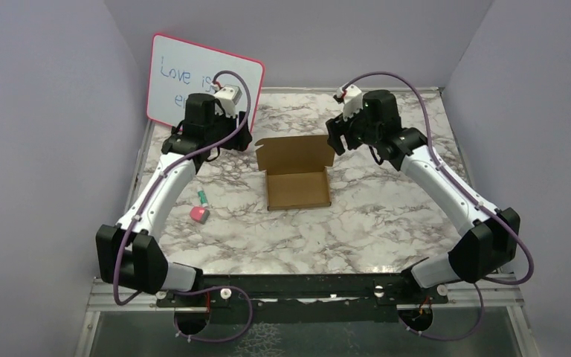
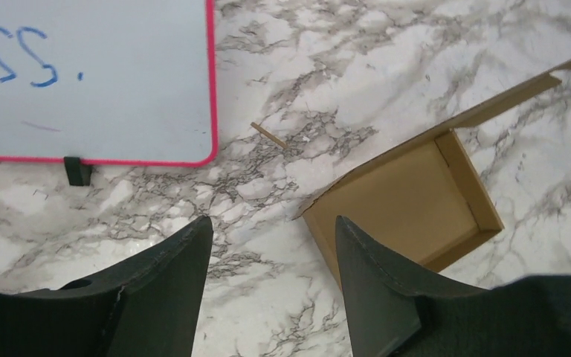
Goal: Fold the paper box
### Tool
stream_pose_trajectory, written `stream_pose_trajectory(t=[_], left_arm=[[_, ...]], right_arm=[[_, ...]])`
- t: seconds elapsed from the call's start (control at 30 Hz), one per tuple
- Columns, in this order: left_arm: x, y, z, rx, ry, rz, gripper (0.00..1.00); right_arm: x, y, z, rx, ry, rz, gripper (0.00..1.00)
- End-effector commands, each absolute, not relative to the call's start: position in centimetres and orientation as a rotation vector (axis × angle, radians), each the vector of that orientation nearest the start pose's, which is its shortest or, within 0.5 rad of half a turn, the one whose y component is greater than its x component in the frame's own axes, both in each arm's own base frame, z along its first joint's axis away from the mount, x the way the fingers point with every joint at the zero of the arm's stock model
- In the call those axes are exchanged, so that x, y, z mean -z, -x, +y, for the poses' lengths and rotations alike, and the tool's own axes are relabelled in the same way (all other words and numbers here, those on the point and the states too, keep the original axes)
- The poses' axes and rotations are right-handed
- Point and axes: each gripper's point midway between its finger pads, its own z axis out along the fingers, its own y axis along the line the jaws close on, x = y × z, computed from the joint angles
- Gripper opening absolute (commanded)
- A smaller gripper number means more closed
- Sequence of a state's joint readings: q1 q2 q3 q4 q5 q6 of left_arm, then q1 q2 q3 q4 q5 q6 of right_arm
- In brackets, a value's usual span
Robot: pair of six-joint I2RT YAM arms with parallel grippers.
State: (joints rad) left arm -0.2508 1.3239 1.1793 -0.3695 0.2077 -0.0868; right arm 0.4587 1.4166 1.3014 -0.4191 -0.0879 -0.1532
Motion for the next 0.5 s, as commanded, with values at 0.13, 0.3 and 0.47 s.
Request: stream_pose_trajectory(t=[0.13, 0.3, 0.47], left_arm=[[-21.7, -36.8, -17.4, 0.628, -0.756, 2.127, 0.61], [-21.0, -37.6, -17.7, 0.626, -0.845, 2.137, 0.59], [-20.5, -38.2, -18.3, 0.654, -0.918, 2.122, 0.58]], right_arm=[[-20.0, -37.7, 20.1, -0.303, 1.059, 2.025, 0.70], [-18.5, -38.6, 20.4, -0.348, 1.121, 2.030, 0.64], [-17.8, -39.6, 20.7, -0.437, 1.134, 2.030, 0.51]])
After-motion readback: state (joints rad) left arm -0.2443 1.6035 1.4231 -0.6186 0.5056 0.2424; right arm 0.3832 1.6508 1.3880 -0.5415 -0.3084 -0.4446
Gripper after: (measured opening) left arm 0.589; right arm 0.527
